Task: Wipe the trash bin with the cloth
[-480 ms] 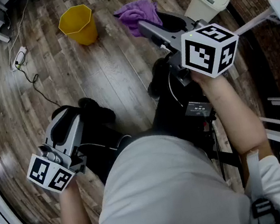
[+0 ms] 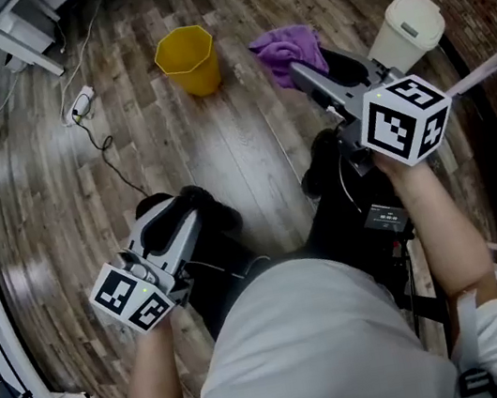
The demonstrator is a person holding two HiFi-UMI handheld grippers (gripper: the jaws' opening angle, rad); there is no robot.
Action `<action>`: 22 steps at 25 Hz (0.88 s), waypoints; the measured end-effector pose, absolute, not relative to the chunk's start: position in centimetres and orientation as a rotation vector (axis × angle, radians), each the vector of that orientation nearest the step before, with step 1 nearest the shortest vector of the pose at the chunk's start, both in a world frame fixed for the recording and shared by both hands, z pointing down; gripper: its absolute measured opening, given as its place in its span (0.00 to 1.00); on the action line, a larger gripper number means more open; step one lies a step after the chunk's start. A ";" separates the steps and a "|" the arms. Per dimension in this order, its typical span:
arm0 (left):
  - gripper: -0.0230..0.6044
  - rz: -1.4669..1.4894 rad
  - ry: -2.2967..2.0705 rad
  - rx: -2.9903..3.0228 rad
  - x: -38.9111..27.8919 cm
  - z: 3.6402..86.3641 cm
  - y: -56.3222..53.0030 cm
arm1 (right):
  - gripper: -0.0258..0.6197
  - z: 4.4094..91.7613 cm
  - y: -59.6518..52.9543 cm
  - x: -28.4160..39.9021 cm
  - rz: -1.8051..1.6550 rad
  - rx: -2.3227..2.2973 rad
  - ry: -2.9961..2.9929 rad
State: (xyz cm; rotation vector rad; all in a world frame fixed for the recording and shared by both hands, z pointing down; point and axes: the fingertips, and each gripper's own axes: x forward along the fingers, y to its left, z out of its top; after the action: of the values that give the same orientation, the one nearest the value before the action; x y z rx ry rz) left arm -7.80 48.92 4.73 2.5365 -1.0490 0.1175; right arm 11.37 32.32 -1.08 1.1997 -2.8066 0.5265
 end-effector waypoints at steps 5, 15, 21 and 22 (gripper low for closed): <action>0.22 0.111 -1.074 2.520 -8.9 4.6 49.2 | 0.33 -1.4 31.9 10.7 0.532 1.211 -2.833; 0.22 0.033 -1.134 2.387 -12.2 5.5 47.7 | 0.33 1.8 30.1 9.4 0.603 1.145 -2.749; 0.22 0.017 -1.146 2.359 -13.9 3.8 43.3 | 0.33 0.3 26.4 7.8 0.572 1.224 -2.712; 0.22 0.034 -1.126 2.386 -13.8 3.4 42.5 | 0.33 0.0 25.6 7.5 0.562 1.242 -2.706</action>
State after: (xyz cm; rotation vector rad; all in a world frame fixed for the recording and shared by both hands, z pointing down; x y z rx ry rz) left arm -13.78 42.49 3.39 2.3862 -1.1257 0.0339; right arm 7.53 25.59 -0.03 1.2418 -2.7064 0.5621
